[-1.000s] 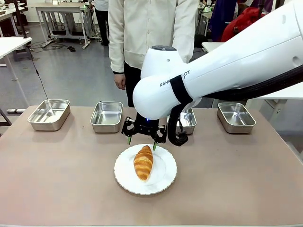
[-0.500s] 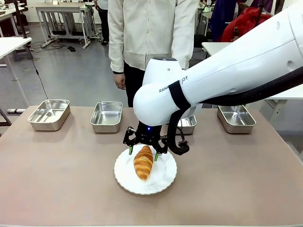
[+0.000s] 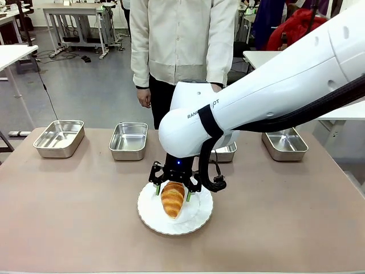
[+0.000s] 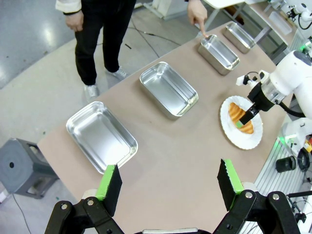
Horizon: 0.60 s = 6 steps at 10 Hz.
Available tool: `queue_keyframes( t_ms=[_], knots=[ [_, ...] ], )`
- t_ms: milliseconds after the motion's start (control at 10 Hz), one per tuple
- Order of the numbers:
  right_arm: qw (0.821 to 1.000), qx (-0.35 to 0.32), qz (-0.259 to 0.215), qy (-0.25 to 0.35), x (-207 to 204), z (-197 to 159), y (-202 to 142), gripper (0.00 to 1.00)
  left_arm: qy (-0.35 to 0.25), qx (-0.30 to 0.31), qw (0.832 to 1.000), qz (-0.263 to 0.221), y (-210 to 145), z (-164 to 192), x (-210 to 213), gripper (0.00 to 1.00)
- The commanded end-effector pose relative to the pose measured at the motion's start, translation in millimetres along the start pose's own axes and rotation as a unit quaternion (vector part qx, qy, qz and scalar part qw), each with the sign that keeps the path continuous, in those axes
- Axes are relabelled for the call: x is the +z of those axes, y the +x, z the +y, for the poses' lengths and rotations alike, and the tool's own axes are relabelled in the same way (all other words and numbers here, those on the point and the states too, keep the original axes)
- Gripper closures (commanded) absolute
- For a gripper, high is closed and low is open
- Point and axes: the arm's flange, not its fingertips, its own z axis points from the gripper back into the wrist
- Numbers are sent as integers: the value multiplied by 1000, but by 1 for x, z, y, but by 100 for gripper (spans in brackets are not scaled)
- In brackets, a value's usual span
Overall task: Place the bread in the container.
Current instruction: Place the Butter Roll into the Airtight Container indicated by the human.
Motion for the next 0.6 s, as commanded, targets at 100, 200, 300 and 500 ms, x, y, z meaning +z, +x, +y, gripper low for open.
queue_keyframes(
  t_ms=[100, 200, 300, 500],
  knots=[
    [1000, 11, 10, -9, -2, 8, 5, 0, -5, -2, 1000, -10, -1, -3, 1, 0],
    [1000, 15, 9, -12, -2, 8, 5, 20, -5, -2, 1000, -10, -1, -3, 1, 0],
    [1000, 18, 5, -13, 0, 9, 4, 20, -5, -2, 1000, -10, -1, -3, 1, 0],
    [1000, 20, 5, -22, 0, 9, 5, 25, -5, -2, 1000, -10, -1, -3, 1, 0]
  ],
)
